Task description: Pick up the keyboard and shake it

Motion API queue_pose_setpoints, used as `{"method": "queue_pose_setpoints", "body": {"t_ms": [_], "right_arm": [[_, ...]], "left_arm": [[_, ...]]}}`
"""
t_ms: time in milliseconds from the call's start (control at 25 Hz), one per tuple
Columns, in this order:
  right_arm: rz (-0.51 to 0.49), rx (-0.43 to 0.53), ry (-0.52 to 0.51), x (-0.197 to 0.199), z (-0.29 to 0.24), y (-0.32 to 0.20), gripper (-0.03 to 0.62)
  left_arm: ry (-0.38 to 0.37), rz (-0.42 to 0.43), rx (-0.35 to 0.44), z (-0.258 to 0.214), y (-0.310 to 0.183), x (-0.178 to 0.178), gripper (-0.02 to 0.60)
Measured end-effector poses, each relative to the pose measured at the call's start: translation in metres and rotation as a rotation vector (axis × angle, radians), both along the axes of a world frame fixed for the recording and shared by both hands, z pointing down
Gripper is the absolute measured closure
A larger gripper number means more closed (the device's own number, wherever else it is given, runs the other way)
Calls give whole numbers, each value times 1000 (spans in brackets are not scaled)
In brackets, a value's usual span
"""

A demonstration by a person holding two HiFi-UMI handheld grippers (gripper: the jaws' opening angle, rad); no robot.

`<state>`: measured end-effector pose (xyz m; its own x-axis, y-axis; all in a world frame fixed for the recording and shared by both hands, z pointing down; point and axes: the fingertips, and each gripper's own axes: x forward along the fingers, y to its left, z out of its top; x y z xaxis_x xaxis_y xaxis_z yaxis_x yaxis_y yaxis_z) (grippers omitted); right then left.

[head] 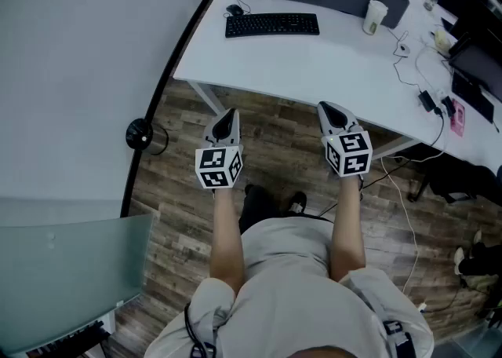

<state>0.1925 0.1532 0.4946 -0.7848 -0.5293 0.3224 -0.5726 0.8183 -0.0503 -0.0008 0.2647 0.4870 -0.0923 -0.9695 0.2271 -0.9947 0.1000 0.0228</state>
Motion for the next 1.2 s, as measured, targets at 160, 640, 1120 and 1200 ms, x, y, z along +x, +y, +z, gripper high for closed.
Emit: {"method": "queue_pose_setpoints", "body": {"t_ms": [160,640,1120,1200], "right_arm": [[10,0,-6,2,-2,-8,556],[33,-61,-68,10,11,-33,556],[37,8,-135,-17,-8,-104,554],[36,-22,-161,-18,-12,-117,554]], "left_arm": [[-13,-9,2,-5,-4,-4,566],[40,-117,-8,7,8,-24,566],[80,-53,14,11,-75,-48,566],[90,-18,28,9,-94,-47,566]]}}
